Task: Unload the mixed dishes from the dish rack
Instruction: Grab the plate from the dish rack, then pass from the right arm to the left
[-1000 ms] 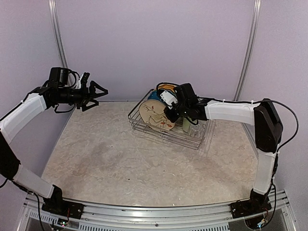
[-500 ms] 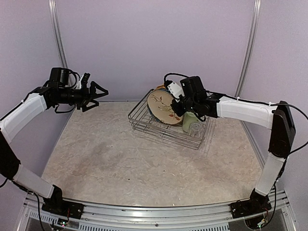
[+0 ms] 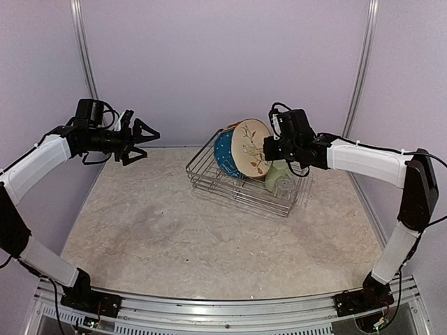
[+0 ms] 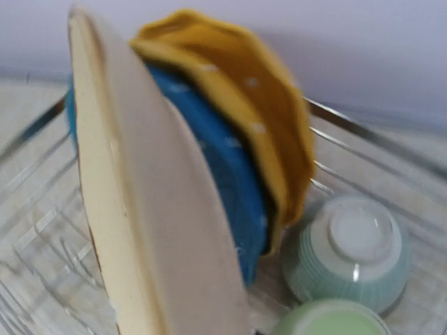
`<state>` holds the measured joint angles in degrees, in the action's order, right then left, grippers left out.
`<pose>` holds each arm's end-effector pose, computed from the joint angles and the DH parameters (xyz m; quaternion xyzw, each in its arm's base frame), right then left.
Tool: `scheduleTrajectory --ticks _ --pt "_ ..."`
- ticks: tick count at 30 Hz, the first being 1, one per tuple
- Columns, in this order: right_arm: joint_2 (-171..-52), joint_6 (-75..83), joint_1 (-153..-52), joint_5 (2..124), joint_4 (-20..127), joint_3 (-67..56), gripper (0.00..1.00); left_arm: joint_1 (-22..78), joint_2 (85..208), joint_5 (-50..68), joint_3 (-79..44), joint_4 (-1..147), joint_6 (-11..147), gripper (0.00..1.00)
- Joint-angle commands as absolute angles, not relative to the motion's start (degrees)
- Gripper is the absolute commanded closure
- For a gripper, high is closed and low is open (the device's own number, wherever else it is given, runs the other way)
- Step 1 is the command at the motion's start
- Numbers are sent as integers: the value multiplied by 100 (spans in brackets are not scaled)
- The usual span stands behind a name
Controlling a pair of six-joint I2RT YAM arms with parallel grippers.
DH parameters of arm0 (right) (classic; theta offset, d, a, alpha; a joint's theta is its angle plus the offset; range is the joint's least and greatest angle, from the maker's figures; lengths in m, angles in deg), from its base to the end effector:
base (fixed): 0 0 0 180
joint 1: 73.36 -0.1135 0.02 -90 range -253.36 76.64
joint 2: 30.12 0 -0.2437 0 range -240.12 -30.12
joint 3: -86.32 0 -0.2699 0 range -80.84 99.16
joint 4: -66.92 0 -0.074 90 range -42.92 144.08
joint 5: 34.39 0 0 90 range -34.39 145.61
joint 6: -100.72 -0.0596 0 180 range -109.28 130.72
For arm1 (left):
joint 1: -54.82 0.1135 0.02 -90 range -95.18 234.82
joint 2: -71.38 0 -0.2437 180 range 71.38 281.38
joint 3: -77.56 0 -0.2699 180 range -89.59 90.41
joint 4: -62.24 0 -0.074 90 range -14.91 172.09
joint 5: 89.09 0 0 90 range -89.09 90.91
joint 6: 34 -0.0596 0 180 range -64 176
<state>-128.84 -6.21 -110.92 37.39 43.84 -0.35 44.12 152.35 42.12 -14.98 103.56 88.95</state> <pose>0.3605 0.2537 0.2668 -0.0722 0.8492 0.1103 0.5113 0.3341 -0.1031 0.3168 -0.0002 0.8455 -0.4507 0.2864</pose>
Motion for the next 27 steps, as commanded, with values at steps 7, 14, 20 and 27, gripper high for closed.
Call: scheduleTrajectory --ticks 7,14,20,27 --pt "-12249 -4050 -10547 4779 5876 -466 100 4701 15526 5247 -1636 9644 9871 1" --pt "-12407 -4853 -10573 5883 6950 -852 100 4434 15840 5521 -1644 9557 10037 3" --pt "-12547 -5037 -10847 6342 7693 -1110 100 4113 15913 5810 -1706 9351 10250 3" --pt "-13528 -5316 -11330 7204 8623 -492 100 4215 16217 5908 -1710 9348 10318 9"
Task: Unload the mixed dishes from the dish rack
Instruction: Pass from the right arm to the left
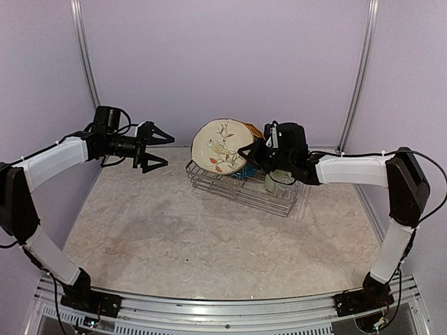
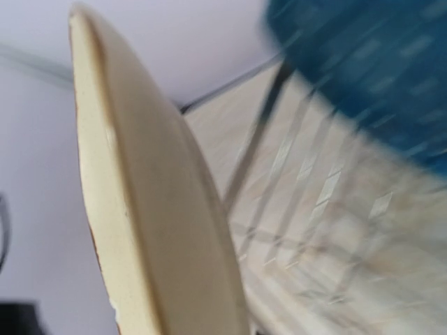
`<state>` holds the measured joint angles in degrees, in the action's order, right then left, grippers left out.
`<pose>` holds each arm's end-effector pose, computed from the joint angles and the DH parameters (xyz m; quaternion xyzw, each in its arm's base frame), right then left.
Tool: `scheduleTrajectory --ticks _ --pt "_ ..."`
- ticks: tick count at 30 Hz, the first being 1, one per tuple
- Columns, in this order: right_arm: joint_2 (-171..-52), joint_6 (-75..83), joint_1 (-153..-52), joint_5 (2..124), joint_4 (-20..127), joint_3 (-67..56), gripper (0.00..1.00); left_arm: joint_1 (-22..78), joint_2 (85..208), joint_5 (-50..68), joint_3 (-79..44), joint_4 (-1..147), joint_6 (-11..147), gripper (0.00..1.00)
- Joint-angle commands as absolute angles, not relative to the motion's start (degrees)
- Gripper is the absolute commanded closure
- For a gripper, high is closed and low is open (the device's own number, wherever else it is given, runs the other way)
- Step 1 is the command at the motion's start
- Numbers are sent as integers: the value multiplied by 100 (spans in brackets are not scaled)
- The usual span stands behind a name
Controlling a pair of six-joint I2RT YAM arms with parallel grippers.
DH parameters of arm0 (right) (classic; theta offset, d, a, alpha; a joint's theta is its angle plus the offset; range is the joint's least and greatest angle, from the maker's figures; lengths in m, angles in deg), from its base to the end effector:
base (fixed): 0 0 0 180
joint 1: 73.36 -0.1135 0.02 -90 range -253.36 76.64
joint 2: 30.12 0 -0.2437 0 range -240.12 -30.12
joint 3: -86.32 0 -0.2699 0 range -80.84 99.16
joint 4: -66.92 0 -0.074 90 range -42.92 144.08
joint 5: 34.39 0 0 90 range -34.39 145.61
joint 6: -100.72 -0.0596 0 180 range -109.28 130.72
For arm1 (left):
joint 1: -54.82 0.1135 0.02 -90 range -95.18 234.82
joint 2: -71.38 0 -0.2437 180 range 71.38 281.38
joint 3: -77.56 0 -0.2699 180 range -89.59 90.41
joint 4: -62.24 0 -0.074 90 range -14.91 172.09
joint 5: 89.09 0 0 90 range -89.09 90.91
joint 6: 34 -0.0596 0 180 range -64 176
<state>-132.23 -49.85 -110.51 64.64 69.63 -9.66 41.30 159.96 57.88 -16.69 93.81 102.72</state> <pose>0.3576 0.2827 0.2327 0.1142 0.7861 0.4963 0.3504 0.3494 -0.1354 0.2836 -0.0090 0.8086 -0.5706 0.1429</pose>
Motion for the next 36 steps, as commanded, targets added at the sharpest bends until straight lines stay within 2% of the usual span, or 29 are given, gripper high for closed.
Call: scheduleTrajectory --ticks 1,8,13,25,33,36 --pt "-13650 -5370 -11360 7281 8769 -418 100 4256 16252 5825 -1704 9417 10286 10" --pt "-14322 -5780 -11480 7676 9428 90 100 4349 16324 5245 -1633 9817 9932 18" --pt "-14412 -5884 -11560 7700 9600 60 100 4357 16502 5383 -1581 9826 9936 37" --pt "-14607 -6031 -11813 7740 9785 151 100 4381 16239 5101 -1656 9803 9837 53" --pt "-14744 -6191 -11824 7814 10080 95 100 4455 16270 5047 -1620 9864 9757 74" --pt "-14694 -6074 -11826 7756 10007 -2 100 4532 16286 5061 -1620 9848 9757 85"
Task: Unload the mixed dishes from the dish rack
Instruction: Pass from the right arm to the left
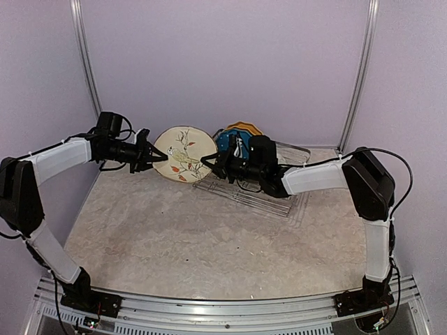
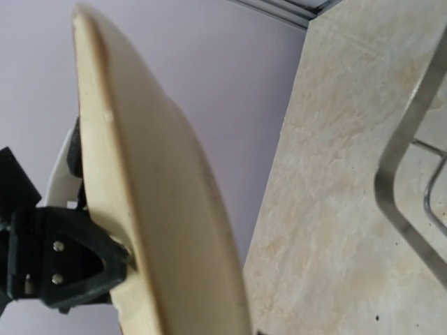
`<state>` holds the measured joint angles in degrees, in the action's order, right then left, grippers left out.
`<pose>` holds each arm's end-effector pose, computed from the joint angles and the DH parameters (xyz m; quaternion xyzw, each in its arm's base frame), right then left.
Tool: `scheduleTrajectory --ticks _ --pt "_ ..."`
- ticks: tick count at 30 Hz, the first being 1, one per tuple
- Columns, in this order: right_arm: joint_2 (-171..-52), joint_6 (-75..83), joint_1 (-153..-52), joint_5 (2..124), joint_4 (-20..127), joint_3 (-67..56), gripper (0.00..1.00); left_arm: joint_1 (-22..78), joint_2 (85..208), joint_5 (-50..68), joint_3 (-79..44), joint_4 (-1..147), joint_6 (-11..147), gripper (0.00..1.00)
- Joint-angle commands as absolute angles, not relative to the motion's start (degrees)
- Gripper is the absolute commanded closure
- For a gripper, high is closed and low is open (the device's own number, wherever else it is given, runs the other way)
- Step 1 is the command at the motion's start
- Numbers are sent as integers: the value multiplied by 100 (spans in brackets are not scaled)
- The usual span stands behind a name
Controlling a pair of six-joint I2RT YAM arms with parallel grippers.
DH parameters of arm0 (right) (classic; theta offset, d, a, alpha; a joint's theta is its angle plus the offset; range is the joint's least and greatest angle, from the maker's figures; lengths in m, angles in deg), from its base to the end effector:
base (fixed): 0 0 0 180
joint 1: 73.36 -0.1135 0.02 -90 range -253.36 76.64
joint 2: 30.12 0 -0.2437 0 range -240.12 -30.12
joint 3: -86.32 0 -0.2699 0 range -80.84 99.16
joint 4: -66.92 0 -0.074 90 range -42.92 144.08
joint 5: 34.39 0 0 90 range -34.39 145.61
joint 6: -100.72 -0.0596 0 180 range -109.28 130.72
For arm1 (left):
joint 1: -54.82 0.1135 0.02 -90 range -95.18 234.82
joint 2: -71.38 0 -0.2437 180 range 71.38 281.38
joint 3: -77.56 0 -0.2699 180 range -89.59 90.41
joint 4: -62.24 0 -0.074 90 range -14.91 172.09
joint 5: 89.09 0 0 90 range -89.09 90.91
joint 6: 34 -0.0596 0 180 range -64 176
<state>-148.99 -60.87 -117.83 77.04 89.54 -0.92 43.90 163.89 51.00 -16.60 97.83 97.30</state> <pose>0.3482 0.3723 0.2002 0.0439 0.7255 0.6429 0.2416 0.3662 -0.1172 0.2501 -0.0518 0.8444 -0.5090 0.1588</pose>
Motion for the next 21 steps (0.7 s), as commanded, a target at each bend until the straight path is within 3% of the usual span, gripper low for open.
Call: scheduleTrajectory --ticks 1,3,5,11,21 --pt "-14693 -6058 -11825 7742 9997 -49 98 4559 16294 5065 -1625 9840 9762 90" --pt "-14709 -6047 -11819 7736 10036 -147 91 4612 16305 5074 -1645 9805 9774 98" --pt "-14709 -6015 -11817 7700 10075 -234 79 4664 16328 5072 -1647 9803 9775 100" --pt "-14569 -5407 -11812 7490 9477 -320 31 4892 16367 5215 -1689 9687 9850 100" --pt "-14023 -3546 -11782 6429 6415 374 1 5778 16516 4969 -1699 9839 9968 100"
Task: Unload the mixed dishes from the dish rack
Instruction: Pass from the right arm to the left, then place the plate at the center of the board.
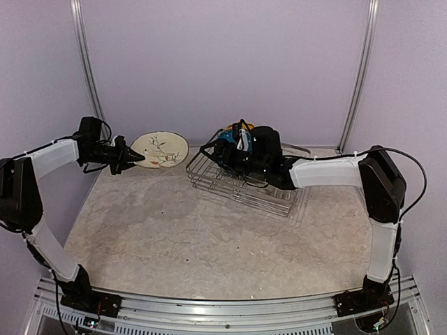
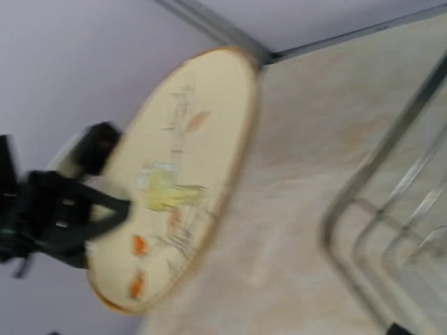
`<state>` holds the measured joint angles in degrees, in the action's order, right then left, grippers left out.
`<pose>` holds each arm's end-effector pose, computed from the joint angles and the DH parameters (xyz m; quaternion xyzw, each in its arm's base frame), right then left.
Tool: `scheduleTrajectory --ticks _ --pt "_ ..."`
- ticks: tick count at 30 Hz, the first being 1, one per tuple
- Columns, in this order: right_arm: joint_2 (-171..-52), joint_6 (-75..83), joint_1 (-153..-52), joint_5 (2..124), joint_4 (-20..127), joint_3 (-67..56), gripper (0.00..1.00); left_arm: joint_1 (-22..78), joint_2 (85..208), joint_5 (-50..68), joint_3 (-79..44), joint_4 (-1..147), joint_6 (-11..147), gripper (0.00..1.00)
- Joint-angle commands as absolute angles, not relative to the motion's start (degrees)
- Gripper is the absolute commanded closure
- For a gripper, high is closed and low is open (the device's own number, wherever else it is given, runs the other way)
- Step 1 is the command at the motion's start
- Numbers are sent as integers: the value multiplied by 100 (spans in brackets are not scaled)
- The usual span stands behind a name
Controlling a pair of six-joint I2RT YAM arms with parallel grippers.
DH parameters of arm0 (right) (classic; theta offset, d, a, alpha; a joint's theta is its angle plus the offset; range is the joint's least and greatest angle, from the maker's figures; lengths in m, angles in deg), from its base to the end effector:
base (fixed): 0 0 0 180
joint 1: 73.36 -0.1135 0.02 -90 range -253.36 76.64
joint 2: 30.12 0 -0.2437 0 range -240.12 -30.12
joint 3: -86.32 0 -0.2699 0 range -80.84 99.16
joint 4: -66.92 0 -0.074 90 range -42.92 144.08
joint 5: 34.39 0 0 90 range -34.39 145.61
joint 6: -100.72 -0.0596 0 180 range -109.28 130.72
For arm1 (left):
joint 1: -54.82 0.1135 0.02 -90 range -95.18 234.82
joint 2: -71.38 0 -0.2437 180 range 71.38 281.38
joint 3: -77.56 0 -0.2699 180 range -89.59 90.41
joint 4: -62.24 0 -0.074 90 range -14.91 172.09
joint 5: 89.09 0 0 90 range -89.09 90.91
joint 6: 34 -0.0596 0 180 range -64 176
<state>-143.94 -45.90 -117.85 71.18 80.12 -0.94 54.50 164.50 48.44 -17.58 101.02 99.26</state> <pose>0.3458 0.3621 0.2213 -0.0095 0.7523 0.5675 0.3346 0.3780 -0.0461 0.2345 -0.1744 0.8466 -0.4726 0.1720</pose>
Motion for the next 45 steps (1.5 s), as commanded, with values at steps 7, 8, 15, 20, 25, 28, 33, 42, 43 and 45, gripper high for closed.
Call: scheduleTrajectory --ticks 7,8,15,20,25,28,33,42,43,45 --pt "-13766 -2721 -11782 4793 4488 1089 0 6013 17198 4609 -1581 10093 9886 100" --pt "-13746 -2704 -11782 4529 4229 1212 0 6034 17280 4622 -1565 10093 9896 100" --pt "-13177 -2157 -11776 3874 3694 1260 0 6040 17734 4638 -1538 10022 9972 100" --pt "-12239 -1873 -11624 4306 5199 -224 0 6036 17925 4684 -1593 9877 10125 100" --pt "-11887 -2203 -11187 5535 5879 -940 0 6022 18170 4706 -1526 9877 10204 100" --pt "-11796 -2213 -11138 5614 6003 -1096 0 5998 18218 4636 -1505 9925 10179 100" --pt "-11544 -2461 -11102 4828 5835 -1280 0 5994 18272 4571 -1491 9980 10188 94" --pt "-11067 -1929 -10884 4610 5800 -1816 0 5996 18092 4246 -1499 10169 10180 49" --pt "-11110 -1884 -10880 4420 5563 -1718 0 6004 18022 4202 -1516 10164 10172 44" --pt "-11193 -1861 -10878 3995 5074 -1513 0 6011 17933 4146 -1532 10184 10162 38"
